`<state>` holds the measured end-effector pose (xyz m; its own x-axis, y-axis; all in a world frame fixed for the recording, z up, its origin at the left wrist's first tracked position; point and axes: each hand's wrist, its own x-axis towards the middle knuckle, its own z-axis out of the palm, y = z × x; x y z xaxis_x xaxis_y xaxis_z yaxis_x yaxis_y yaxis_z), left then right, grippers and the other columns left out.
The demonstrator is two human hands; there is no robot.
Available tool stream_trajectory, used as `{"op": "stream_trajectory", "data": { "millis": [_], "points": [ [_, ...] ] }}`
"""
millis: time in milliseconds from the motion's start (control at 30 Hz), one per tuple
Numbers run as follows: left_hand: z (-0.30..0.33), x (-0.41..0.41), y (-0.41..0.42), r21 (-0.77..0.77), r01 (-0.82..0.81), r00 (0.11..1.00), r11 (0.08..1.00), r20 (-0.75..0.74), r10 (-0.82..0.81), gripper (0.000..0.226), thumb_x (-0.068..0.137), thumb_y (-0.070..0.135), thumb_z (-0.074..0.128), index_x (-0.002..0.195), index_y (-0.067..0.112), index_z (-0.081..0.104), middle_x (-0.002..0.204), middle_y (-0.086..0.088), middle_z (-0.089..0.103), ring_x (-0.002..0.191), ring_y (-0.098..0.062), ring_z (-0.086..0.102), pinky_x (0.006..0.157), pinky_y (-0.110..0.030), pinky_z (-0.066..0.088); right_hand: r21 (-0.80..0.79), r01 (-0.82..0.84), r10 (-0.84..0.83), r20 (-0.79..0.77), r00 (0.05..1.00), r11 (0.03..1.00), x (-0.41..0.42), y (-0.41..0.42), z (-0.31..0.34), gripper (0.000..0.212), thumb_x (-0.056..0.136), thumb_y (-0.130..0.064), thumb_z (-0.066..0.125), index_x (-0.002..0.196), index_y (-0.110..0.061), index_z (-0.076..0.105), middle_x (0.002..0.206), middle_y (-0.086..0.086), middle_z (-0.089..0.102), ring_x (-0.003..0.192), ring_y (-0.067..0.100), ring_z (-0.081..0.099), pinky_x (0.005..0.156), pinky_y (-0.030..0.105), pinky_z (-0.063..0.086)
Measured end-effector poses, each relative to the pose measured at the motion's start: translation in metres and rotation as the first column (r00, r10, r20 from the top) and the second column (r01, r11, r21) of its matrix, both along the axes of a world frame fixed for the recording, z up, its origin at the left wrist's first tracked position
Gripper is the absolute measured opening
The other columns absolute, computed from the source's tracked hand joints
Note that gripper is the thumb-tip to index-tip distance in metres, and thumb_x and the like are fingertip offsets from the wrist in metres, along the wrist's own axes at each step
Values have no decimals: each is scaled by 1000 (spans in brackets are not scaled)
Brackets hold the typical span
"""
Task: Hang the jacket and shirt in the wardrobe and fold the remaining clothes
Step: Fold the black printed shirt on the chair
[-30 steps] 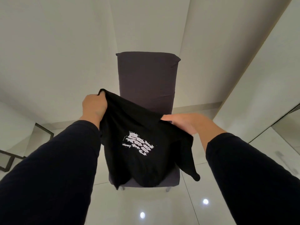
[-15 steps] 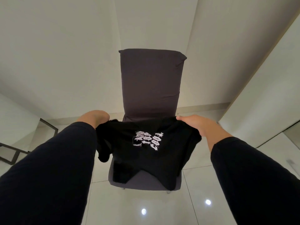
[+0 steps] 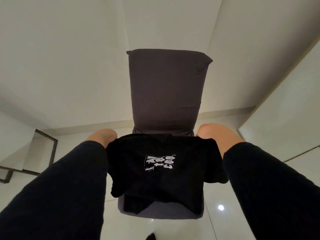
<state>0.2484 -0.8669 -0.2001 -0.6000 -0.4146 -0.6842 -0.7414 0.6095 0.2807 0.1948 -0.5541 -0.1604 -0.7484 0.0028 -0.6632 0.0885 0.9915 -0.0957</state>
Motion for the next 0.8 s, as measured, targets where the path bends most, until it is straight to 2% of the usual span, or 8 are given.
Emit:
{"op": "stream_trajectory", "data": {
  "millis": [133, 233, 333, 400, 500, 633, 700, 800],
  "points": [
    [3, -21, -1, 23, -5, 999, 1000, -52, 6, 38, 98, 11, 39, 131, -5, 50, 137, -22, 49, 108, -30, 52, 103, -41, 41, 12, -14, 14, -23, 1000, 1000, -24, -13, -15, 44, 99, -12, 41, 141, 0, 37, 146, 20, 38, 131, 36, 40, 100, 39, 37],
    [2, -37, -7, 230, -148, 978, 962, -109, 177, 40, 97, 10, 41, 135, -4, 47, 139, -22, 48, 95, -30, 54, 76, -37, 48, -40, 0, -2, -46, 999, 999, -39, -10, -15, 34, 95, -14, 47, 126, -3, 54, 131, 16, 52, 117, 31, 52, 92, 36, 42],
    [7, -56, -14, 246, -204, 930, 947, -253, 266, 40, 98, 9, 39, 135, -3, 47, 140, -20, 48, 123, -33, 51, 70, -30, 48, -214, 115, -147, -140, 979, 970, -55, -4, -7, 29, 92, -12, 49, 116, -7, 64, 124, 14, 59, 113, 30, 56, 97, 38, 45],
    [10, -69, -16, 276, -241, 873, 930, -357, 332, 37, 96, 5, 42, 131, -1, 53, 138, -18, 51, 126, -32, 50, 69, -25, 46, -293, 112, -187, -240, 953, 950, -65, -6, 3, 28, 94, -9, 47, 115, -6, 65, 124, 14, 60, 118, 30, 54, 100, 36, 42],
    [26, -87, -7, 217, -281, 748, 935, -561, 355, 40, 90, -6, 34, 113, 8, 63, 126, -14, 58, 116, -32, 54, 96, -36, 47, -255, -7, -83, -338, 937, 967, -80, -13, 15, 28, 97, -4, 41, 108, -11, 66, 125, 11, 57, 118, 29, 52, 103, 36, 40],
    [56, -100, 1, 156, -243, 574, 957, -772, 271, 40, 75, -4, 28, 87, 18, 59, 95, -2, 58, 88, -23, 55, 74, -32, 45, -191, -24, -91, -570, 817, 981, -97, -17, 30, 32, 93, -5, 41, 87, -31, 59, 110, 3, 59, 100, 28, 57, 88, 38, 48],
    [77, -108, 3, 126, -205, 509, 971, -833, 216, 39, 77, -1, 25, 86, 20, 56, 93, 1, 55, 84, -19, 50, 71, -27, 39, -160, -30, -89, -689, 720, 987, -103, -18, 43, 34, 92, -5, 39, 88, -33, 57, 102, 3, 59, 87, 26, 55, 75, 35, 44],
    [108, -120, 2, 101, -182, 384, 978, -908, 165, 36, 81, 2, 23, 81, 23, 53, 88, 6, 53, 82, -15, 48, 62, -18, 36, -123, -59, -65, -803, 592, 991, -113, -19, 67, 37, 93, -6, 35, 101, -31, 60, 102, 4, 59, 85, 26, 53, 69, 35, 39]
  ]
}}
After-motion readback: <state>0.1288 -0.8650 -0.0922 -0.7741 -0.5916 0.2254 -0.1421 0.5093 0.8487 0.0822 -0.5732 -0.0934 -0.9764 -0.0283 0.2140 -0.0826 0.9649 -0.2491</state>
